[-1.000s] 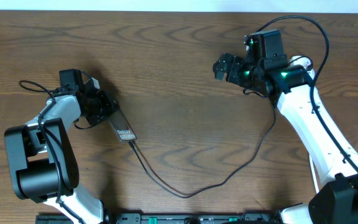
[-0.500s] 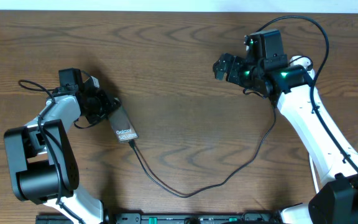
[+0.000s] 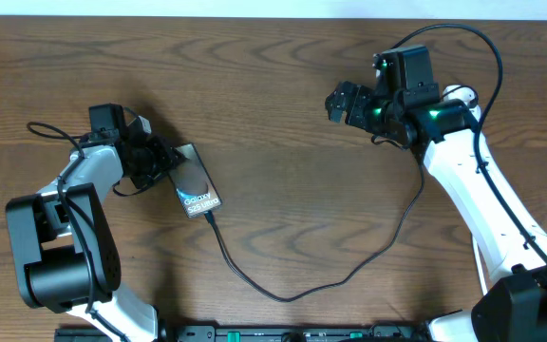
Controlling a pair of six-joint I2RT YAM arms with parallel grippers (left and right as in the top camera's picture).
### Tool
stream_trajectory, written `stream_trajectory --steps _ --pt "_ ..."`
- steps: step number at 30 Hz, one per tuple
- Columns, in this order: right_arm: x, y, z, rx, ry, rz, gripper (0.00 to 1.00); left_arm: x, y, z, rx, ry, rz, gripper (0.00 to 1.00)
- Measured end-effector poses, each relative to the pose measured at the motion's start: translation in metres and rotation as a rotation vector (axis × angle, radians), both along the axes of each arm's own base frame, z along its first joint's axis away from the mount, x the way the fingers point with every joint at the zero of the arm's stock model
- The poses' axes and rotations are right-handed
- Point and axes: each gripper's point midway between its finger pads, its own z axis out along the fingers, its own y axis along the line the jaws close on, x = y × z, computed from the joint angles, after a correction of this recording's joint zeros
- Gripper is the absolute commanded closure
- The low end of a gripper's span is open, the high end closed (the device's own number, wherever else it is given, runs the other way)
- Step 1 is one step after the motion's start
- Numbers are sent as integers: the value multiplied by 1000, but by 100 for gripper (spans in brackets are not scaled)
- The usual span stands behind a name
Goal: Plug charger to phone and switch on socket
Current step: 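Lay the phone flat on the table and open the left gripper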
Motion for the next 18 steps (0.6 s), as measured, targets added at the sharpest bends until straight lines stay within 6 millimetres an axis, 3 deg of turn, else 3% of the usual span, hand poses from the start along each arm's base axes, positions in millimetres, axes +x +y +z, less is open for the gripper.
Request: stream_trajectory --steps 15,18 --pt "0 0 0 0 0 0 1 0 -1 2 -2 -4 -1 51" --pt "0 0 0 0 0 0 1 1 -1 2 -4 -6 -2 43"
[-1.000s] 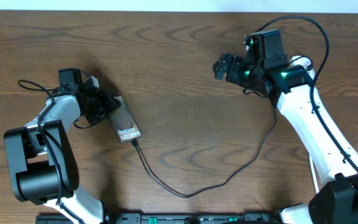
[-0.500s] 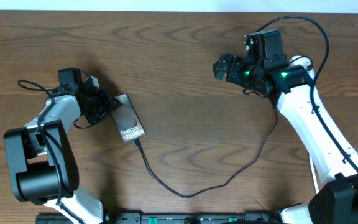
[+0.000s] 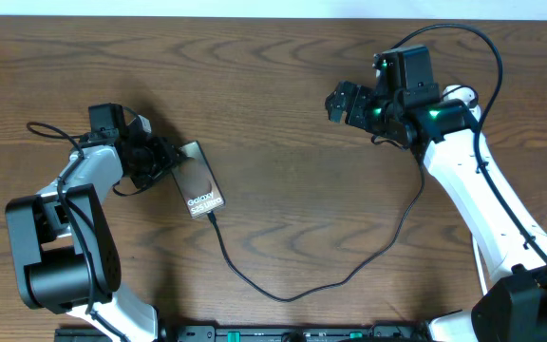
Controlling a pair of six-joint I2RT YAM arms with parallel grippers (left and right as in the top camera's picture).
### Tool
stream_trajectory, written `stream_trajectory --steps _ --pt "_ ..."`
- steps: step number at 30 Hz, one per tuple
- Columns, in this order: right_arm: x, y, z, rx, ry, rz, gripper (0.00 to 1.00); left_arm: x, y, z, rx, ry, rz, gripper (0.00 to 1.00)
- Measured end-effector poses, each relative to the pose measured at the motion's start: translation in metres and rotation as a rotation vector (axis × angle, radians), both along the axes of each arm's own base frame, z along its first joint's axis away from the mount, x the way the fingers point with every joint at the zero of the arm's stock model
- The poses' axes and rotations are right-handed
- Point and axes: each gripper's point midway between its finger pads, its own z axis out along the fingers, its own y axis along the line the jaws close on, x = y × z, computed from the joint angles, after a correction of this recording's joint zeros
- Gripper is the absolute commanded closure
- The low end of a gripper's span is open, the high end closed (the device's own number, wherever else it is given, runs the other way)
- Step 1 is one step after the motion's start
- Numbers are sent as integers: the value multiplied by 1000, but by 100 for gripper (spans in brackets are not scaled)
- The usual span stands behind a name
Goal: Plug charger to phone and switch on socket
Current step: 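Lay the phone flat on the table and open the left gripper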
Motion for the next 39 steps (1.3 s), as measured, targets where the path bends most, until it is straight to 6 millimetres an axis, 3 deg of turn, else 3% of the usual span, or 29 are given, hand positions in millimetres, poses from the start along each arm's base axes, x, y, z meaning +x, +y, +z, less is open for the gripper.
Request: stream_trajectory --steps 4,15,26,32,36,39 --pt "0 0 0 0 0 0 1 1 0 1 2 -4 -1 41" --pt "0 0 0 0 0 0 1 4 0 7 9 -29 -14 12" --pt "0 0 0 -1 2 0 1 12 -3 13 -27 -72 -22 10" --pt "-3 -2 -3 -9 15 -3 1 15 -16 20 -121 -106 -54 10" --pt "-5 -4 -5 -21 26 -10 1 16 -26 30 -181 -126 -74 10" --pt "-4 -6 -5 -28 26 -15 1 20 -28 49 -197 -172 -82 9"
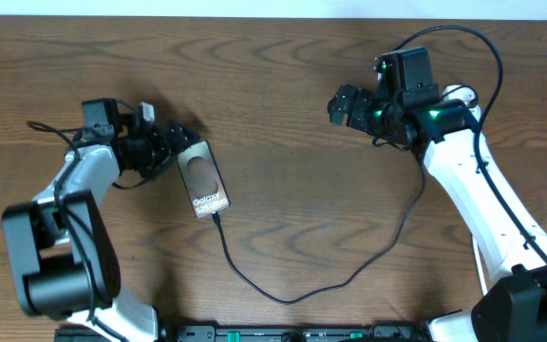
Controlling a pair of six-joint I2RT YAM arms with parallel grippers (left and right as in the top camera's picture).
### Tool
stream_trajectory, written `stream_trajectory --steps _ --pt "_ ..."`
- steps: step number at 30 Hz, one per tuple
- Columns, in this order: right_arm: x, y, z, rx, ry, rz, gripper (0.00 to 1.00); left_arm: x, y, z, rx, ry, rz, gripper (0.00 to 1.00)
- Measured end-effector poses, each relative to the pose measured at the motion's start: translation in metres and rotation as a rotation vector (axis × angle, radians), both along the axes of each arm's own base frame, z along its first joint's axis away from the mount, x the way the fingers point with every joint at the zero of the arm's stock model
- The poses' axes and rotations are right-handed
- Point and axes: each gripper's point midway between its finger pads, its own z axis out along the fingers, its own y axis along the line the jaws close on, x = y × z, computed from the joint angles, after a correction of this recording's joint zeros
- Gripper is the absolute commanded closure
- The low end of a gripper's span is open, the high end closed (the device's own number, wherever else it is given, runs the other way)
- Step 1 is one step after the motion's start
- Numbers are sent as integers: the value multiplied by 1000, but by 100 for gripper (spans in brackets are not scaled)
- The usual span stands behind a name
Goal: Plug charger to phone and switch on socket
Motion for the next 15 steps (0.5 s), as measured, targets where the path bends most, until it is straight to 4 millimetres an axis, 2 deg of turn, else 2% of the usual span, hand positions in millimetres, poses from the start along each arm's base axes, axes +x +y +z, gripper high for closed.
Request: stream_trajectory --steps 8,15 --pt "0 -1 0 -4 0 -3 1 6 -1 98 38 -258 -1 9" --pt "-1 -1 -1 -6 5 -3 1 -7 -4 161 76 -430 -3 9"
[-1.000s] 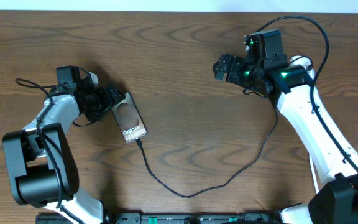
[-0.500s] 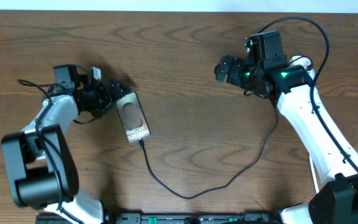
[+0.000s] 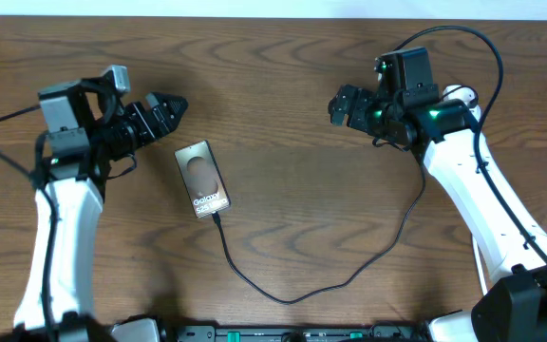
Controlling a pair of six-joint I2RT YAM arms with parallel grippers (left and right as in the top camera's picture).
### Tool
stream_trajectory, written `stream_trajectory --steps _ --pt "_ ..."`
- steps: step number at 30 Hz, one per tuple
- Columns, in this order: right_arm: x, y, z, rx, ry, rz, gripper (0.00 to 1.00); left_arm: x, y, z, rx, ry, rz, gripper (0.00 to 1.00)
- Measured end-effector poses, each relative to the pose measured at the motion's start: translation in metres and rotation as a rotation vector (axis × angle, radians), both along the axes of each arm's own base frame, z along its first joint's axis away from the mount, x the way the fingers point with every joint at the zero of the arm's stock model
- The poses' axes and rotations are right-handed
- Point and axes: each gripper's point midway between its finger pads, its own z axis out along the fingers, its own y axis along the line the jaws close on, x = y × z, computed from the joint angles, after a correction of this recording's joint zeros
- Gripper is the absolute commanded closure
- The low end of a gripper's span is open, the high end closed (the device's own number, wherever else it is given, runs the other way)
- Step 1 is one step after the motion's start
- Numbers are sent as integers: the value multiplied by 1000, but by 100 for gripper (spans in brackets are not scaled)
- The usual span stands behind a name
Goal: Plug charger to phone and switch on socket
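Note:
The phone (image 3: 203,179) lies flat on the wooden table (image 3: 283,190), its printed back up. A black charger cable (image 3: 283,297) is plugged into the phone's near end, loops across the table and disappears under the right arm. My left gripper (image 3: 171,102) hovers just up and left of the phone, apart from it, open and empty. At the far right, my right gripper (image 3: 337,104) hangs above the table with its fingers apart and nothing between them. No socket or switch can be made out.
A black rail (image 3: 254,333) runs along the near table edge between the two arm bases. The right arm (image 3: 463,180) crosses over the far end of the cable. The left arm (image 3: 60,218) stretches along the left side.
My left gripper was against the phone's upper-left edge; now it sits higher and to the left, clear of the phone. The phone and cable stay put. The right arm is unchanged.
At first my left gripper held the phone's left edge, with the phone tilted and the cable plugged in. The phone then lay slightly further right and flatter. Later it rested flat with the gripper at its top corner, and now the gripper has let go.

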Motion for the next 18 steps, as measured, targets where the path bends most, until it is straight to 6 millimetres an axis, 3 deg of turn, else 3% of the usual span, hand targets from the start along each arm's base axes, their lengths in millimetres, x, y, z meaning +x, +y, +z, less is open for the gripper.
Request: stream_trajectory --steps 9,13,18 --pt "-4 1 -2 7 17 8 1 -24 -5 60 41 -174 3 9" --pt "-7 6 3 38 31 44 1 -27 1 66 71 -187 41 9" --pt "-7 -14 45 52 37 53 1 -26 1 57 115 -154 80 9"
